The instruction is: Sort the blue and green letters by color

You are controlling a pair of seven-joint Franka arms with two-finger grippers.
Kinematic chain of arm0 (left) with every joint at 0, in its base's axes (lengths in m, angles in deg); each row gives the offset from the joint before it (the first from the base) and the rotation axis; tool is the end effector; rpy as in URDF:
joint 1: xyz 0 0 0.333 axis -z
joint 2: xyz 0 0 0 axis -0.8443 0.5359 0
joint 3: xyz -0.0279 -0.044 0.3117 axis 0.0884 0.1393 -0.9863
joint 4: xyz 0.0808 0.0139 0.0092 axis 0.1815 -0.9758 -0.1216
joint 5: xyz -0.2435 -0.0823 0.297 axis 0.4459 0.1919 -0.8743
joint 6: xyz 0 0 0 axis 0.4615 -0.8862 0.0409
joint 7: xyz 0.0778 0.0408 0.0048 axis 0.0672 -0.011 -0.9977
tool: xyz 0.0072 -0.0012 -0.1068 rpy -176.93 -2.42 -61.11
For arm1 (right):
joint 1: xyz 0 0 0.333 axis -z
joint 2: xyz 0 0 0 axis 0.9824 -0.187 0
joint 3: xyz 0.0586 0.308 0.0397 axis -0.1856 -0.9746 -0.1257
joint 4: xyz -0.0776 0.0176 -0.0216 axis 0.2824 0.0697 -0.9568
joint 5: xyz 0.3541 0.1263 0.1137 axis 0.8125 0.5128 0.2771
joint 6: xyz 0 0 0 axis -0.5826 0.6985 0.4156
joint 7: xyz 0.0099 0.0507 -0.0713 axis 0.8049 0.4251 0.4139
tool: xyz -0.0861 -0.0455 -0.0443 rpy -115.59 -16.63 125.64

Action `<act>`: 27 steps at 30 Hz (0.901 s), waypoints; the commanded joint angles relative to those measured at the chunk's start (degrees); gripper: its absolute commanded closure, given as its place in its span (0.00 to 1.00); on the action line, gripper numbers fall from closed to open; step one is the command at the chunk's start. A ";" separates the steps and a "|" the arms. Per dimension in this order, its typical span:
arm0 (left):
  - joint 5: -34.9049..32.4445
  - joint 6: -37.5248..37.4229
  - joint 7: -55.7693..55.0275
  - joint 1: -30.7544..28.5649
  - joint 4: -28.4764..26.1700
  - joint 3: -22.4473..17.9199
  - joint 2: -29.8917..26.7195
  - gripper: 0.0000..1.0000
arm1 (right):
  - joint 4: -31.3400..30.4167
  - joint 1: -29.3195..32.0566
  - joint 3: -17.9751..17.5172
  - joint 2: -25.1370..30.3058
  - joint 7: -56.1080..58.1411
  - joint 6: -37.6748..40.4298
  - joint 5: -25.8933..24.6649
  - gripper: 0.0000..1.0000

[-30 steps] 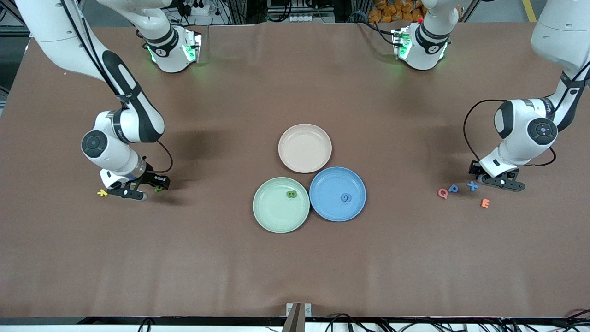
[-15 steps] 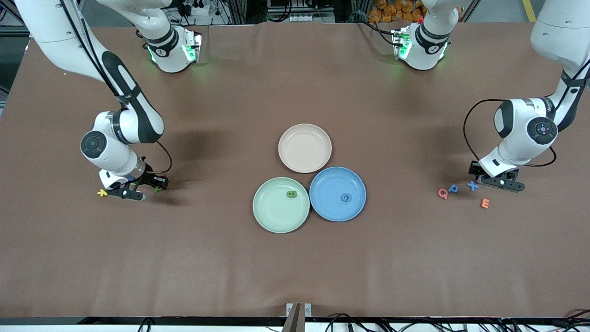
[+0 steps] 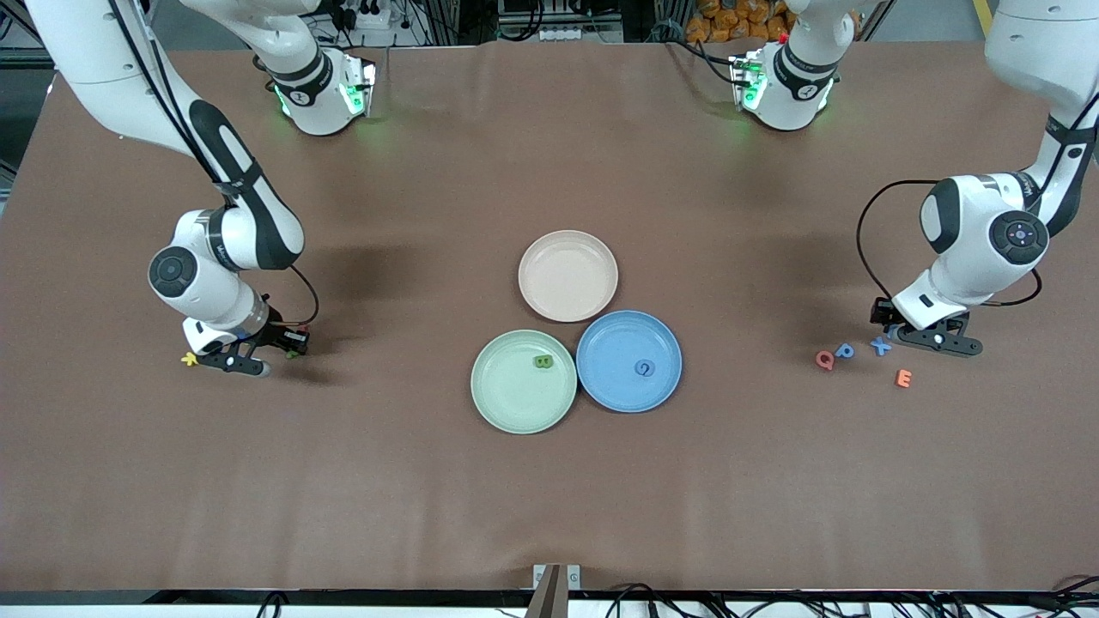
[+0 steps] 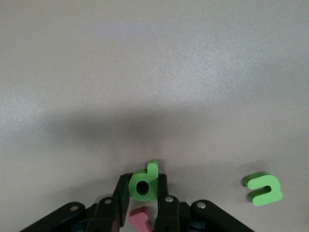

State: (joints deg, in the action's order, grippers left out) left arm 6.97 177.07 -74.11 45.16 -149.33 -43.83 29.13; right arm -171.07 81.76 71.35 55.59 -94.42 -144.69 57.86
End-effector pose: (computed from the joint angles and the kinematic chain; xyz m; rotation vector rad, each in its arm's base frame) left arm 0.5508 0.0796 0.2247 -3.0081 0.4248 -0.0818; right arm 0.5660 0.0090 0.1757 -3.1028 0.3199 -0.0660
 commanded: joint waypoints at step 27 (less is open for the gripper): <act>5.68 -7.46 -36.29 23.50 6.94 0.77 -1.35 0.87 | 19.04 -11.49 -9.77 3.19 -31.55 20.96 10.39 1.00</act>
State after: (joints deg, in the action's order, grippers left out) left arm 10.49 171.18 -103.84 64.41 -145.07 -42.60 26.82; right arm -152.76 72.64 62.07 59.66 -123.72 -121.60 64.10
